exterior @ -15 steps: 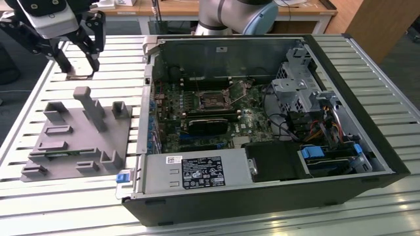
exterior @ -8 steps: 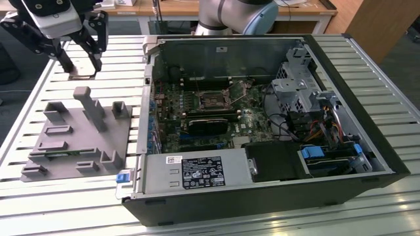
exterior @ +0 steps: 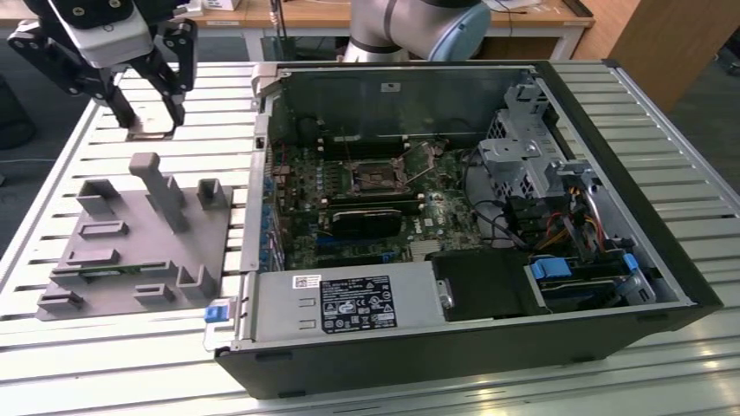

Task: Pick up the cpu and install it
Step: 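Pick up the cpu and move it towards the insertion slot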

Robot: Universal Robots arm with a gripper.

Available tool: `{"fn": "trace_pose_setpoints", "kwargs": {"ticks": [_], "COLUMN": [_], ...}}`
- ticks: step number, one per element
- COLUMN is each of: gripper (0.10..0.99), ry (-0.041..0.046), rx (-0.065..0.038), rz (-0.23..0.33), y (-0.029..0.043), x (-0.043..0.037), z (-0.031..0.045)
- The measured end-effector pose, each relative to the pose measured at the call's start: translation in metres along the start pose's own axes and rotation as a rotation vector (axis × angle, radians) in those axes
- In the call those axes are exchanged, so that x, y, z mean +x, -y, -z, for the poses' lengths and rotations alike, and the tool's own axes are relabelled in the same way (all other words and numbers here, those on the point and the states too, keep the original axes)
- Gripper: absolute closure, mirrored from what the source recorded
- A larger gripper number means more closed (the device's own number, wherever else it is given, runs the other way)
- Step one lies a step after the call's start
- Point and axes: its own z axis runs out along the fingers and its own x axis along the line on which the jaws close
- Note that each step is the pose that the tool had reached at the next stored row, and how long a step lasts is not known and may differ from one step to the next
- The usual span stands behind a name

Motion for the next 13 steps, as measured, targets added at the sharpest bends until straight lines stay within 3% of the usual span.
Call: {"fn": "trace_pose_setpoints", "kwargs": {"ticks": [13], "gripper": [0.553], "ry": [0.0000], "rx": [0.000], "rz": [0.000], "y": [-0.0002], "x": [-0.0094], "z": [-0.0001]}}
